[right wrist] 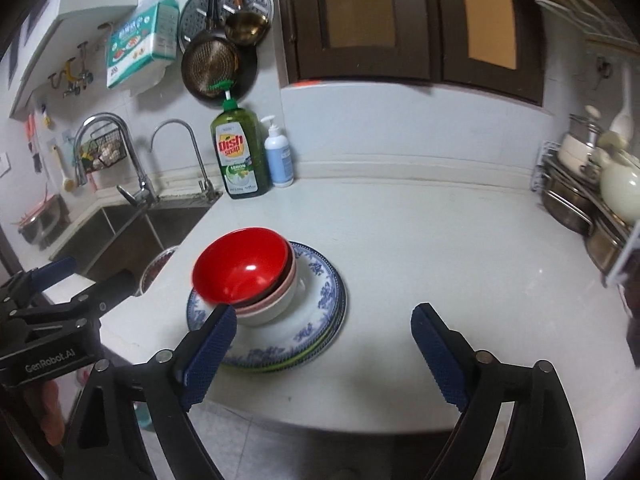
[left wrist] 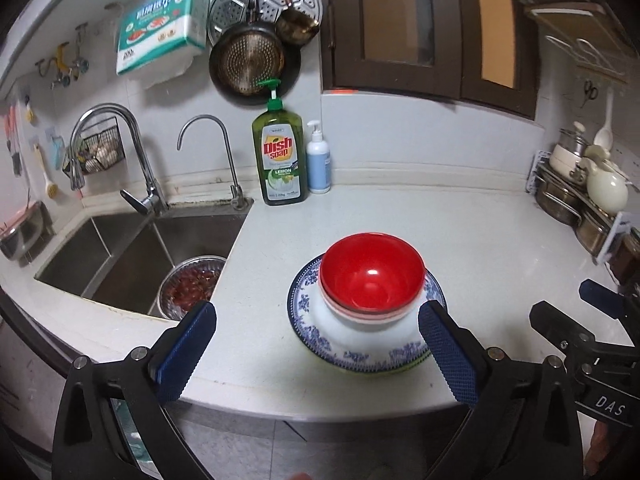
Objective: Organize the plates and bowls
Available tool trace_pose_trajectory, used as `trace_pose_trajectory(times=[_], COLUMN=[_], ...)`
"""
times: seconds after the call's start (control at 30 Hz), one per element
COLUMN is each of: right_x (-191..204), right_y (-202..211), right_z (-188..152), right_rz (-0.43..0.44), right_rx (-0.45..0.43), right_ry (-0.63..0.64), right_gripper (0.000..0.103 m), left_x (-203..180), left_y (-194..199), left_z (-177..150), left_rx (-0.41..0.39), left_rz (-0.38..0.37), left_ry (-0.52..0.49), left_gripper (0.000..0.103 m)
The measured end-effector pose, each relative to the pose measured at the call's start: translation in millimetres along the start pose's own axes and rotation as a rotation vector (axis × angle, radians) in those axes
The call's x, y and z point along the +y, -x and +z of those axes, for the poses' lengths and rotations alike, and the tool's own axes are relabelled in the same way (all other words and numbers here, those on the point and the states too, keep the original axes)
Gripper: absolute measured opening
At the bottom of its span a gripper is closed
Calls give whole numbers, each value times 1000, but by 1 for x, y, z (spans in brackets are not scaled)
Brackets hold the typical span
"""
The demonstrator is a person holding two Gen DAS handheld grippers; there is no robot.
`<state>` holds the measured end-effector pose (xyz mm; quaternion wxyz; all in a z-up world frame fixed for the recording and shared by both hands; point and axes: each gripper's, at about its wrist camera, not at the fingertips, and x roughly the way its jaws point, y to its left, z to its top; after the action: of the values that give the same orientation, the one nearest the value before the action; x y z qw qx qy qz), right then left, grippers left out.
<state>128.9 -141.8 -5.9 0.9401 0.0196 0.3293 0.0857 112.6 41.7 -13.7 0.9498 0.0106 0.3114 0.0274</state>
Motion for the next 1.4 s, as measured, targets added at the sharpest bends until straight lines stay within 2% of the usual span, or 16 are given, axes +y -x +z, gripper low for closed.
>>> trace_pose_trajectory(times=[0.33, 0.57, 0.93, 1.4], right_x=[15, 26, 24, 14], right_y=[76, 119, 157, 191], right_z=[-47, -64, -72, -87], right_rz=[-85, -117, -105, -94], right_rx=[-68, -102, -136, -159], right_ry=[-73, -70, -46, -17], right_gripper=[90, 90, 90, 90], left_x=[8, 13, -3, -12], left_y=[63, 100, 140, 166], left_z=[-35, -48, -65, -80], left_rx=[-13, -50, -81, -89], left_rz=[-52, -62, -49, -41], left_ry=[-36, -29, -21, -4], left_gripper=[103, 103, 103, 103])
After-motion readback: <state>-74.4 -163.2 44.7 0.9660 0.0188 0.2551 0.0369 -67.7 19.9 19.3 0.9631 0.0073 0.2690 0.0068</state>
